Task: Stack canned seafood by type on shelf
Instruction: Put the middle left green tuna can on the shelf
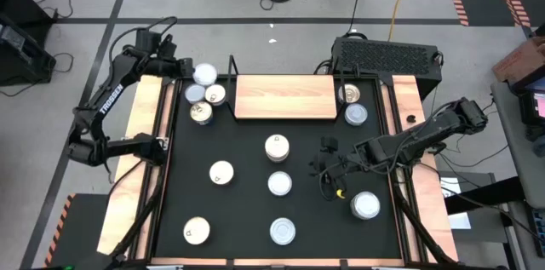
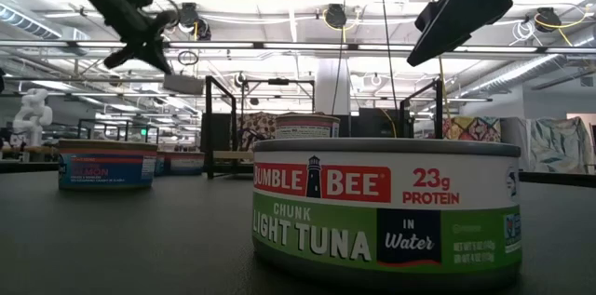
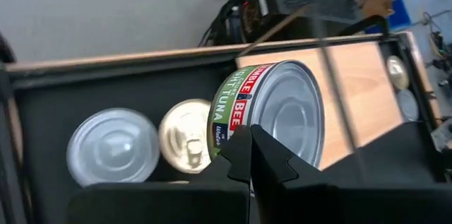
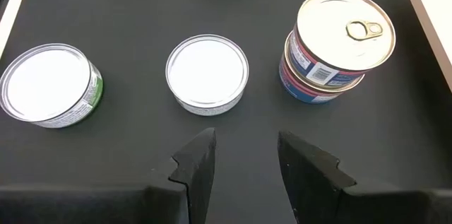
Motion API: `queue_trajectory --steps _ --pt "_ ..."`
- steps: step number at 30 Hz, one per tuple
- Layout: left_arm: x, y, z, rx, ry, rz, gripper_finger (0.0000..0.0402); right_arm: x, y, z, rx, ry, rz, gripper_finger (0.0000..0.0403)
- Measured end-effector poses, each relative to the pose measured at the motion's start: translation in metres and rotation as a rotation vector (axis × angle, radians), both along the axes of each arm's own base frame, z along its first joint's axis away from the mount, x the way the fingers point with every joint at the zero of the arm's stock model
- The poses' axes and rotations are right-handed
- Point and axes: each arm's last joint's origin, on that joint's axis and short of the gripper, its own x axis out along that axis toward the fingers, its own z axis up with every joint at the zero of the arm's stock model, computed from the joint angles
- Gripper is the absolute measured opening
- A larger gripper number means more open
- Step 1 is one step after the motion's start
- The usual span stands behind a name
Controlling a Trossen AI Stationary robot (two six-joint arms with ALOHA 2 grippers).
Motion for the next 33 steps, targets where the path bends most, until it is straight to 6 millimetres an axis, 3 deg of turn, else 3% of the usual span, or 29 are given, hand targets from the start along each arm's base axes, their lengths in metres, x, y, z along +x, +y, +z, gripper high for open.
queue_trajectory --steps 5,12,33 --pt "0.000 0.006 -0.030 -0.036 -0.033 0.019 0.0000 0.000 0.000 0.000 0.000 -0.002 0.002 0.0148" --pt "0.012 0.005 -0.055 -0.049 -0.098 -0.012 0.0000 0.001 0.001 0.001 0.001 -0.011 0.004 0.0148" --pt "0.099 0.038 -0.121 -0.104 -0.207 -0.114 0.0000 0.002 0.001 0.002 0.004 -0.027 0.007 0.0148"
